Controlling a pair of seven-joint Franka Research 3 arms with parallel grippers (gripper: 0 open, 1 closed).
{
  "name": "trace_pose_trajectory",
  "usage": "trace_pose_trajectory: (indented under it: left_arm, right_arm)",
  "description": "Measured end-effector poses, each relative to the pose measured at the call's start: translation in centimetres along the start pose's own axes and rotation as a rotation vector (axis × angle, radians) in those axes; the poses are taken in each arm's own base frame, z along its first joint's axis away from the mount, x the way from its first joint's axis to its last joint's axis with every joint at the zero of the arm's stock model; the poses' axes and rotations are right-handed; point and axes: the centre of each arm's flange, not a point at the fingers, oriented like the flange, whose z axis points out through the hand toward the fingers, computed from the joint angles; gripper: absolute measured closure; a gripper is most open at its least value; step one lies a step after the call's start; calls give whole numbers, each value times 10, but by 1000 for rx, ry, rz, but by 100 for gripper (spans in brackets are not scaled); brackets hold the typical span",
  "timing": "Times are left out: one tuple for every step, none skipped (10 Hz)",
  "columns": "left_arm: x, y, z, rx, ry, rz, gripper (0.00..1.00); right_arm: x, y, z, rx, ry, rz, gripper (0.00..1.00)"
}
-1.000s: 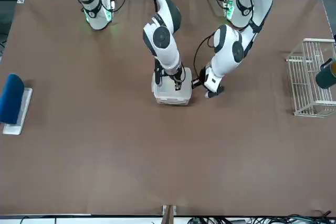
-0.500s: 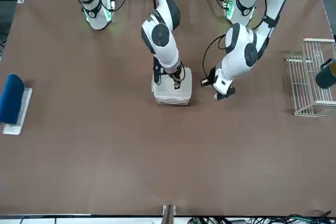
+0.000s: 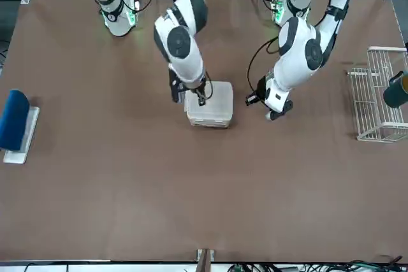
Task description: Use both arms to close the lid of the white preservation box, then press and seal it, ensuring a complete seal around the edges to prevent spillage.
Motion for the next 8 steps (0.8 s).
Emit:
trace_pose_trajectory:
  left_arm:
    - [-4, 10, -7, -8, 8, -14, 99]
    - [-13, 21, -8, -7, 15, -20, 99]
    - [-27, 35, -7, -5, 23, -22, 99]
    - [-42, 50, -5, -1, 26, -19, 99]
    - [-65, 66, 3, 13, 29, -10, 99]
    - [-90, 81, 15, 42, 49, 0, 99]
    - [-113, 94, 26, 69, 83, 0, 99]
    - [-126, 105, 36, 84, 115, -6, 99]
  right_arm:
    - [39, -8, -3, -24, -9, -13, 99]
    - [79, -12, 2, -52, -37, -23, 99]
    - [120, -14, 15, -85, -85, -40, 99]
    - [156, -15, 28, -109, -135, -57, 99]
    - [180, -12, 41, -123, -184, -73, 99]
    - [191, -9, 56, -119, -251, -88, 99]
    - [193, -3, 76, -109, -309, -100, 99]
    - [190, 4, 92, -100, -337, -101, 99]
